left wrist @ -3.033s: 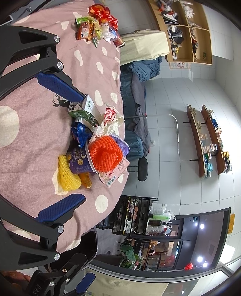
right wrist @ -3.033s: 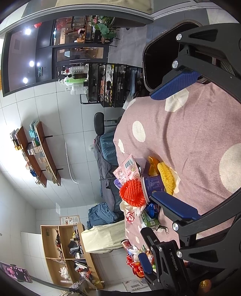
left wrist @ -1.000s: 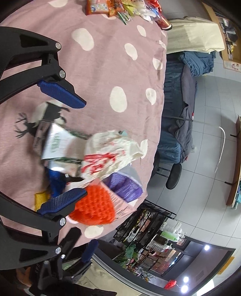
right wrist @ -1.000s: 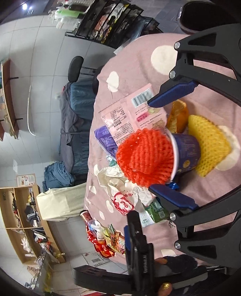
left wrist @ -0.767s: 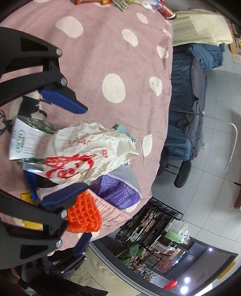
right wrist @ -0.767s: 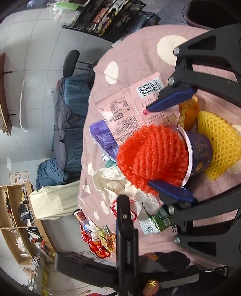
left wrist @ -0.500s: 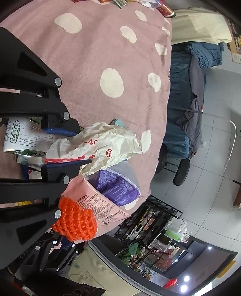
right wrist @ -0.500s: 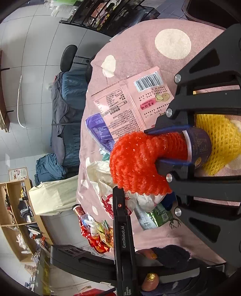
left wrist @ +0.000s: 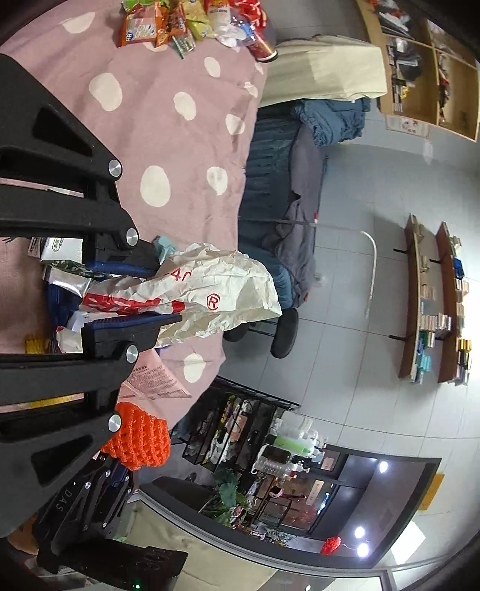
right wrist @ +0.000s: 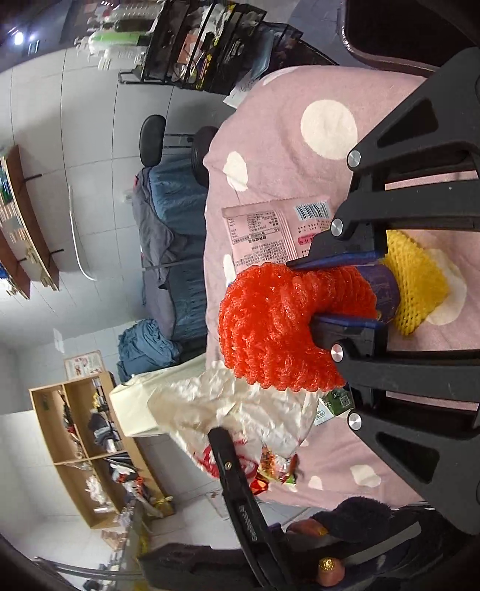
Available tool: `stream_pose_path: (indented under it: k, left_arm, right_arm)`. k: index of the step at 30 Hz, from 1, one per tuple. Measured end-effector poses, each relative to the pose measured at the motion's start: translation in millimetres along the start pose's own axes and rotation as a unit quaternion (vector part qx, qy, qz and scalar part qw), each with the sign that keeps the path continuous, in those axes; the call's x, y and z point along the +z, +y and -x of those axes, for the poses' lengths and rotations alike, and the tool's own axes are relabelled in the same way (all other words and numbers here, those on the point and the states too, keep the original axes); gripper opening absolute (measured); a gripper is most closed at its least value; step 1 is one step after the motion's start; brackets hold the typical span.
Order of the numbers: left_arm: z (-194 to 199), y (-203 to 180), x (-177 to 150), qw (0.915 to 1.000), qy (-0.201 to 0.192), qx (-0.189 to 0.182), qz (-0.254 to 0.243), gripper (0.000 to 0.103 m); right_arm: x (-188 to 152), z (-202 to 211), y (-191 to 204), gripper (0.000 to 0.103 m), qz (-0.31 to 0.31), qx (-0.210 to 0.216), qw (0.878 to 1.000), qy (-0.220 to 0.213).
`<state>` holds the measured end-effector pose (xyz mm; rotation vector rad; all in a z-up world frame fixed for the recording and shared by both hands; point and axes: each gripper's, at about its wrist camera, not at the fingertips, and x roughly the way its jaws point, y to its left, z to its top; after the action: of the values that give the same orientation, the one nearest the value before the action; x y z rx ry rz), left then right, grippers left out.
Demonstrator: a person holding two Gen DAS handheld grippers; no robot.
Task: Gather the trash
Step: 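Carry the orange net to the black bin and open the right tool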
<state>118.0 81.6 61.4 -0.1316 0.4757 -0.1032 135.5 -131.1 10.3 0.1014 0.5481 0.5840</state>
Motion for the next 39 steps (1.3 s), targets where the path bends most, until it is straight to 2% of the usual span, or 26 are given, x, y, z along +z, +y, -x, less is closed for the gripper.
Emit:
stream_pose_path:
  k: [4,7,16,23,26,30,33,35,37,39]
  left_arm:
    - [10,-18,6,0.9995,-0.017,-0.024,-0.010,0.018]
    - [9,-33,5,0.9986,-0.017,-0.048,-0.016,0.018]
    - [-24,-98,-16,0.9906,0.027,-0.128,-0.042,0.018]
    - [-46,-150,-35,0.9796,0.064,-0.178,-0.068,0.018]
    - [-56,-171,-46,0.9737,0.083,-0.195,-0.083,0.018]
    - [-63,-195,-58,0.9671,0.102,-0.209,-0.103,0.018]
    - [-72,-210,-66,0.9621,0.120,-0.218,-0.112,0.018]
    - [-78,-216,-70,0.9598,0.129,-0.220,-0.117,0.018]
    - [-83,-223,-73,0.9567,0.140,-0.225,-0.120,0.018]
    - [-85,-230,-77,0.9546,0.147,-0.227,-0.125,0.018]
  right_arm:
    - [-3,27,-11,0.023,-0.019,-0.015,1.000,-0.020]
    - [-9,47,-25,0.023,-0.020,-0.058,0.998,-0.032]
    - [-40,96,-98,0.023,-0.086,-0.157,0.983,-0.032]
    - [-81,124,-161,0.023,-0.152,-0.250,0.956,-0.008]
    - [-102,124,-191,0.023,-0.185,-0.288,0.939,0.023]
    - [-134,118,-226,0.023,-0.226,-0.315,0.919,0.069]
    - [-152,112,-244,0.030,-0.251,-0.319,0.909,0.092]
    - [-161,109,-251,0.039,-0.259,-0.319,0.906,0.104]
    - [-170,109,-250,0.056,-0.263,-0.326,0.901,0.110]
    - [-176,112,-249,0.061,-0.268,-0.327,0.900,0.106]
